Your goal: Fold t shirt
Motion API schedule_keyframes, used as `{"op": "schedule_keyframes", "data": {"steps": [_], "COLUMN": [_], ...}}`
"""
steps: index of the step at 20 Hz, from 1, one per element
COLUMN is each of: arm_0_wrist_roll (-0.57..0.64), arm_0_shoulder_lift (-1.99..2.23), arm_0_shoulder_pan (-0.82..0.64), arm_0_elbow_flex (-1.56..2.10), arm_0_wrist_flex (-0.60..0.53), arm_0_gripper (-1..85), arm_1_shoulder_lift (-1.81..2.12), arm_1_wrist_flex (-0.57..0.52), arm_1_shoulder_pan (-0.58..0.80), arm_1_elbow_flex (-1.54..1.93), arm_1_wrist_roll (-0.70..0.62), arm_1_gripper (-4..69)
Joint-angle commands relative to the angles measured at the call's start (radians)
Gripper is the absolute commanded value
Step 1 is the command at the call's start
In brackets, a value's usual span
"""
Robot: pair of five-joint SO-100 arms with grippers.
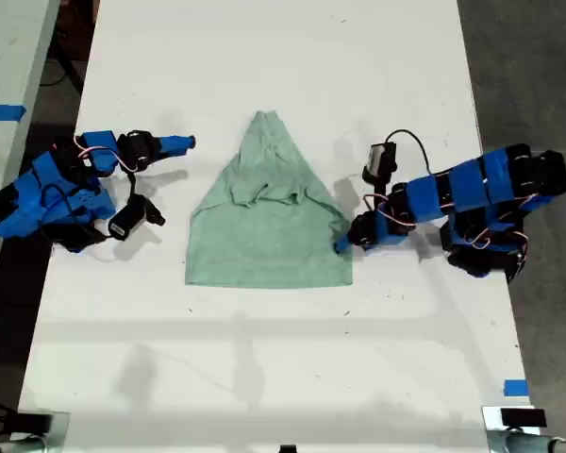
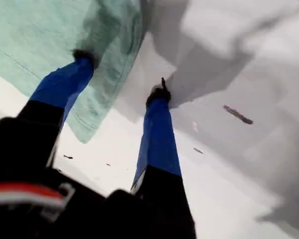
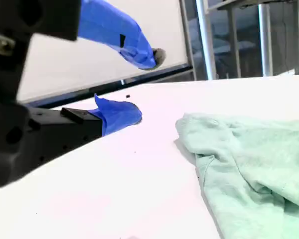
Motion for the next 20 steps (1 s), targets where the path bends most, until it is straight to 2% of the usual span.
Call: {"op": "schedule_keyframes", "data": {"steps": [1,3,4,5,6,9,11,15,20], "arm_0_wrist_roll": [-0.015,-0.018,-0.018,-0.017,-0.017,-0.015,-0.015,-0.015,-0.017], "arm_0_shoulder_lift": [0.008,0.008,0.008,0.008,0.008,0.008,0.008,0.008,0.008], "arm_0_shoulder_pan": [0.002,0.002,0.002,0.002,0.002,0.002,0.000,-0.002,-0.002], "arm_0_elbow_flex": [0.041,0.041,0.041,0.041,0.041,0.041,0.041,0.041,0.041], "arm_0_wrist_flex": [0.000,0.002,0.002,0.002,0.002,0.002,0.000,0.000,0.000], "arm_0_gripper": [13.7,13.6,13.6,13.6,13.6,13.6,13.6,13.6,13.5], "arm_1_shoulder_lift": [-0.029,-0.028,-0.020,-0.006,0.014,0.094,0.147,0.095,-0.267], "arm_1_wrist_flex": [-0.138,-0.299,-0.319,-0.295,-0.245,0.034,0.129,0.153,0.146], "arm_1_shoulder_pan": [-0.040,-0.037,-0.029,-0.021,-0.012,0.006,0.009,-0.026,-0.123], "arm_1_elbow_flex": [-0.037,0.008,0.017,0.017,0.015,-0.044,-0.095,-0.348,-0.822], "arm_1_wrist_roll": [0.005,-0.038,-0.043,-0.034,-0.025,0.014,-0.011,-0.158,-0.288], "arm_1_gripper": [19.3,16.7,12.9,2.8,1.5,1.7,1.7,1.6,1.6]}}
